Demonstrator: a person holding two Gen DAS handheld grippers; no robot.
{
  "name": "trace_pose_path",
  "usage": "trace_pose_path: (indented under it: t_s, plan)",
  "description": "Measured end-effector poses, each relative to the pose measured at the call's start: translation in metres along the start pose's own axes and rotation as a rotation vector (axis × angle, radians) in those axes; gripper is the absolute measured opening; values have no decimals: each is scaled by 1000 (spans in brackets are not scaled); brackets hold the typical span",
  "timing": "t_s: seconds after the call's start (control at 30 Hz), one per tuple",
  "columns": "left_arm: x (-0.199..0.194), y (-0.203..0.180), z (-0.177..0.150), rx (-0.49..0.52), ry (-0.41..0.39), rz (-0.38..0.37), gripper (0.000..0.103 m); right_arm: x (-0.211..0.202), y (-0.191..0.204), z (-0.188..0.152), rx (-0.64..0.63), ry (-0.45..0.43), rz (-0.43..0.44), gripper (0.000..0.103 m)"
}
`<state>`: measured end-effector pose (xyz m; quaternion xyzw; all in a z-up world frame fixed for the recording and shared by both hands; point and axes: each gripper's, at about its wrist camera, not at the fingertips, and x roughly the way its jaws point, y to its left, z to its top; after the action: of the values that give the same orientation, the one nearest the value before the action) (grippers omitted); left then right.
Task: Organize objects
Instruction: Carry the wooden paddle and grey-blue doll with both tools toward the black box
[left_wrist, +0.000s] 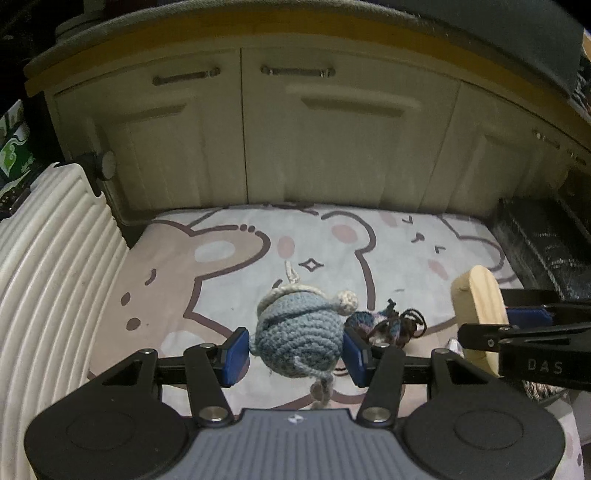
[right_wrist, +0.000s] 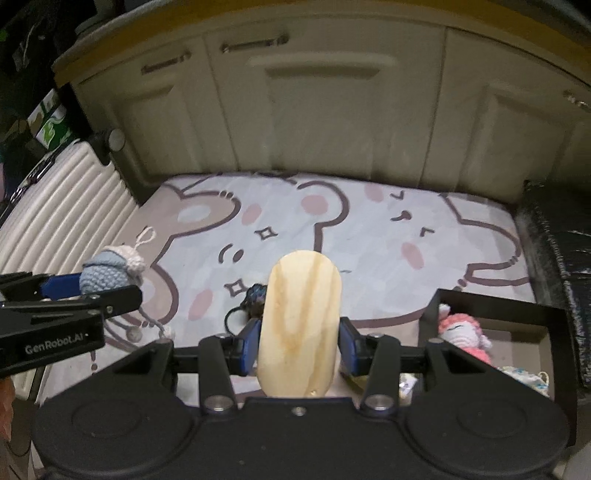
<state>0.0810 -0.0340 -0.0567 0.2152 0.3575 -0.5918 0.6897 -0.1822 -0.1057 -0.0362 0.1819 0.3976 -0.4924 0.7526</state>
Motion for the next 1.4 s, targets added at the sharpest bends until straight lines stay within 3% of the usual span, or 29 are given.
trace_pose_path:
  t_s: [0.67, 0.93, 1.4]
  plan:
    - [2, -21, 6, -72, -17, 20, 54, -26, -36, -1, -73, -71, -15, 46]
    - [5, -45, 10, -63, -25, -14, 54, -34, -66, -1, -71, -75, 12, 46]
    - [7, -99, 19, -15, -50, -114, 54, -45, -140, -1, 29, -91, -14, 46]
